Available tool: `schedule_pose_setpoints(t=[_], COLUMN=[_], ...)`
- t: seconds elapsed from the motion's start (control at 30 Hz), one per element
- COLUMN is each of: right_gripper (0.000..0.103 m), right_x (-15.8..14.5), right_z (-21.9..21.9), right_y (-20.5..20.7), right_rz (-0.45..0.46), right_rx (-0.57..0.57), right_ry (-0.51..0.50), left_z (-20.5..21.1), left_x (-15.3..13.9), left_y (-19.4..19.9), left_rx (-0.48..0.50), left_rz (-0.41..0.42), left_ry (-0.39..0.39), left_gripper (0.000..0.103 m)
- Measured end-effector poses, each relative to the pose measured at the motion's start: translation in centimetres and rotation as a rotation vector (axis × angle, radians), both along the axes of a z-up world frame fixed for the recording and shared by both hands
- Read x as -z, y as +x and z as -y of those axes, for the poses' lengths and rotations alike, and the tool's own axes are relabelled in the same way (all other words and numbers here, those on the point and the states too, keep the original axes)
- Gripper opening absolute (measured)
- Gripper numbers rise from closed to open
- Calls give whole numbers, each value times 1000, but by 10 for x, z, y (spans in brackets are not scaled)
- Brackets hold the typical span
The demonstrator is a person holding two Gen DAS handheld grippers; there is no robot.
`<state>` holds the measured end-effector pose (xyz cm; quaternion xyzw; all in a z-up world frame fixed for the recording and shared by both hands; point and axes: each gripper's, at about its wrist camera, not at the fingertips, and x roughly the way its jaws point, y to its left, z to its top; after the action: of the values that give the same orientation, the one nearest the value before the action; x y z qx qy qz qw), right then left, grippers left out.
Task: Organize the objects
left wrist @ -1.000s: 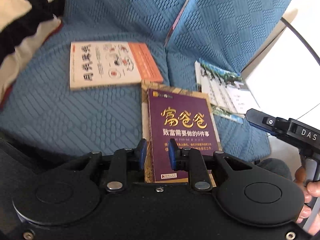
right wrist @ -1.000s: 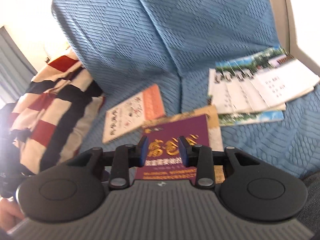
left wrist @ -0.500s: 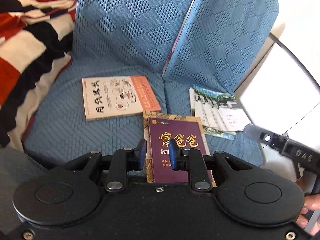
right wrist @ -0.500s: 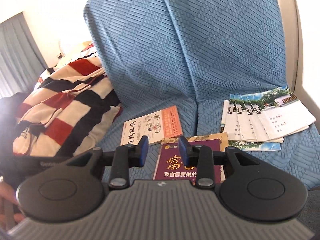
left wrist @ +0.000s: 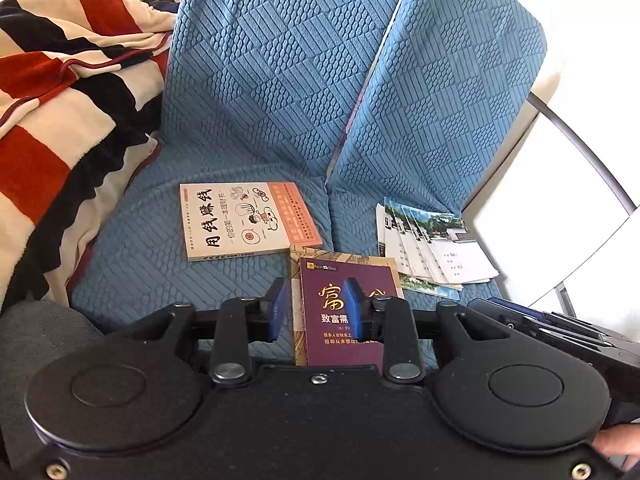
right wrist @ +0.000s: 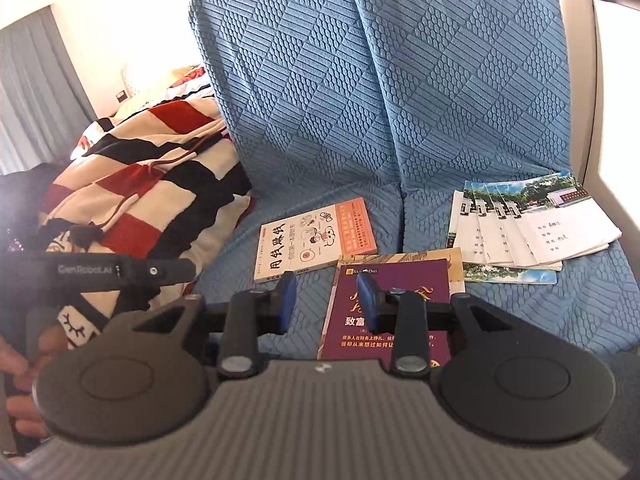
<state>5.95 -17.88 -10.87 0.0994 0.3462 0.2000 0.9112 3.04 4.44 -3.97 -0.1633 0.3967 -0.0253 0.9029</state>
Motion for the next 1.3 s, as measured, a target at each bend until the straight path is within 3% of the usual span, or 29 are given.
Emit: schedule_pose_setpoints(t=[0.17,0.27,0.33,0.4,0.5,0.63,1.13,1.3], right_gripper=[40,57,88,100,103,103,103,103], right_x=[1,3,6,9,13,16,33,46], right_z=[-4,-4,-4,-3,-6,-13,-43,-49], right_y=[3,6,10,16,24,32,67,85], right_rz=[4,1,-3,-15,-27,-21,-82,-120], right_rx=[17,28,38,49,56,56,4,2], right_ry=[-34,-34,-21,-15,-24,-41,-62,-57], left_z=[-6,-9,-11,-14,-16,-18,-51,-64], left_x=[1,1,1,0,0,3,34,53], left_y=[0,3,4,5,8,15,50,67], left_rx=[-15,-17,-24,-26,-25,-39,-86,-120], left_rz=[6,8,15,47,79,75,23,-6], left_ry=[1,5,11,15,33,85,40,-7], left_gripper=[41,53,67,89,102,102,103,102])
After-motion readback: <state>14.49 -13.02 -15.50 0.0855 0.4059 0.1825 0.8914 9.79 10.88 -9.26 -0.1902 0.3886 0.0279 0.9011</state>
